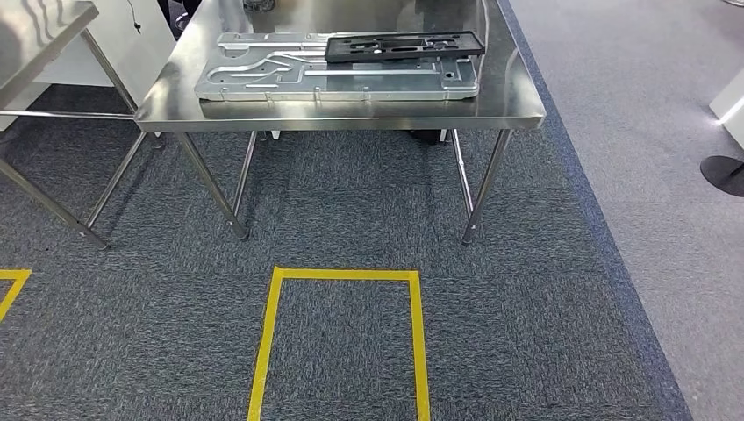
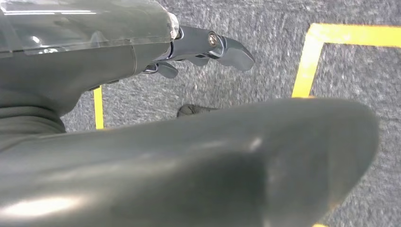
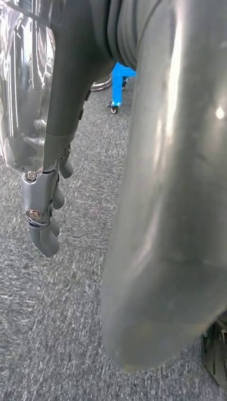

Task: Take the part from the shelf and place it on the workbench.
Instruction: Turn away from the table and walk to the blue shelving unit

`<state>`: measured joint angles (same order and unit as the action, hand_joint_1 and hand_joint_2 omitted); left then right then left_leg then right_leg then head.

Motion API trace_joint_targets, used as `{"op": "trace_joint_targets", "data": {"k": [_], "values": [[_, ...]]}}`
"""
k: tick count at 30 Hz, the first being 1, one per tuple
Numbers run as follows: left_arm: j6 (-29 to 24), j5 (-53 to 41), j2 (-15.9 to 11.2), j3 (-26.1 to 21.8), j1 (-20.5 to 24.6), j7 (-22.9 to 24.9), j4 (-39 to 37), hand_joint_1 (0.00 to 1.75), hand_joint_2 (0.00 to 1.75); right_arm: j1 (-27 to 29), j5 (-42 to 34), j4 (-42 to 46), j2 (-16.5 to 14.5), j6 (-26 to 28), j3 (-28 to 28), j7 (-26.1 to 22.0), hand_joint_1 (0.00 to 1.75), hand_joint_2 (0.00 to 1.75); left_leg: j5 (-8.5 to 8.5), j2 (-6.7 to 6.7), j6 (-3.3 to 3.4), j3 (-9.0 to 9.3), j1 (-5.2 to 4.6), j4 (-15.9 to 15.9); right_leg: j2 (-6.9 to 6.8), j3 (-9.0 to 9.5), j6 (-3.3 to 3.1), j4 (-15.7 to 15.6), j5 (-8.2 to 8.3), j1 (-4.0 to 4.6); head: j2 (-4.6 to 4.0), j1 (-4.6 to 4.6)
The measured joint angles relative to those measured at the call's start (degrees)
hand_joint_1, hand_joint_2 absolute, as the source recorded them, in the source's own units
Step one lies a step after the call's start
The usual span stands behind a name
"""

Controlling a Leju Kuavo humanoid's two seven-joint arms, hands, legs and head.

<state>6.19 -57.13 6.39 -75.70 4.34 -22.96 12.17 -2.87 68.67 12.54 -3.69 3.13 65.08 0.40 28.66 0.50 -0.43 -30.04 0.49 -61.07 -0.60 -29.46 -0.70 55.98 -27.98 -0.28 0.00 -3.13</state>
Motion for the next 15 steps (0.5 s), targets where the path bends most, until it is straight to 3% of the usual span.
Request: {"op": "trace_joint_targets", "data": {"k": [2, 4, 6, 8, 10, 11, 12, 15], "values": [[-0.3, 0.0, 0.0, 0.0, 0.1, 0.6, 0.0, 0.0, 0.0, -0.1, -0.5, -0.1, -0.1, 0.3, 0.3, 0.7, 0.0, 0.0, 0.43, -0.03, 0.51, 2.75, -0.27, 4.8, -0.06, -0.33, 0.6, 0.2, 0.38, 0.09, 0.0, 0.0], [-0.6, 0.1, 0.0, 0.0, 0.2, 1.2, 0.0, 0.0, 0.0, -0.2, -0.9, -0.1, -0.1, 0.4, 0.7, 1.5, 0.0, 0.0, 0.18, 0.01, 1.03, 2.52, -0.3, 5.4, -0.07, -0.57, 1.31, 0.3, 0.71, 0.11, 0.0, 0.0], [-0.8, 0.2, 0.0, -0.1, 0.2, 1.6, 0.0, 0.0, 0.0, -0.2, -1.1, -0.1, -0.1, 0.4, 1.0, 1.8, 0.0, 0.0, -0.5, 0.11, 1.88, 2.07, -0.06, 5.8, 0.08, -1.42, 1.91, 2.0, -0.68, 0.03, 0.0, 0.0], [-0.9, 0.2, 0.0, -0.1, 0.2, 1.7, 0.0, 0.0, 0.0, -0.2, -1.3, -0.2, -0.2, 0.3, 1.2, 2.0, 0.0, 0.87, -1.16, 0.22, 2.5, 1.38, -0.03, 6.0, 0.26, -4.19, 2.3, 8.2, -4.73, -0.17, 0.0, 0.0], [-0.9, 0.2, -0.1, -0.1, 0.2, 1.8, 0.0, 0.0, 0.0, -0.2, -1.5, -0.3, -0.2, 0.3, 1.4, 2.0, 0.0, 1.75, -1.59, 0.27, 2.65, 0.6, -0.22, 5.8, 0.3, -7.33, 2.59, 15.7, -8.13, -0.4, 0.0, 0.0], [-1.0, 0.2, -0.1, -0.1, 0.2, 1.8, 0.0, 0.0, 0.0, -0.1, -1.6, -0.3, -0.2, 0.2, 1.5, 2.0, 0.0, 1.75, -1.74, 0.27, 2.62, 0.28, -0.28, 5.7, 0.31, -7.68, 2.67, 17.0, -8.22, -0.48, 0.0, 0.0], [-1.0, 0.2, -0.1, -0.1, 0.2, 1.9, 0.0, 0.0, 0.0, -0.1, -1.7, -0.3, -0.2, 0.2, 1.7, 2.0, 0.0, 1.75, -1.82, 0.25, 2.57, 0.03, -0.31, 5.5, 0.3, -6.89, 2.68, 16.1, -7.22, -0.54, 0.0, 0.0], [-1.0, 0.2, -0.1, -0.2, 0.3, 2.1, 0.0, 0.0, 0.0, -0.2, -1.7, -0.3, -0.2, 0.1, 1.9, 2.1, 0.0, 1.75, -1.58, 0.18, 2.3, -0.46, -0.58, 4.3, 0.38, -0.63, 2.72, 4.6, -2.35, -0.79, 0.0, -0.01]]}}
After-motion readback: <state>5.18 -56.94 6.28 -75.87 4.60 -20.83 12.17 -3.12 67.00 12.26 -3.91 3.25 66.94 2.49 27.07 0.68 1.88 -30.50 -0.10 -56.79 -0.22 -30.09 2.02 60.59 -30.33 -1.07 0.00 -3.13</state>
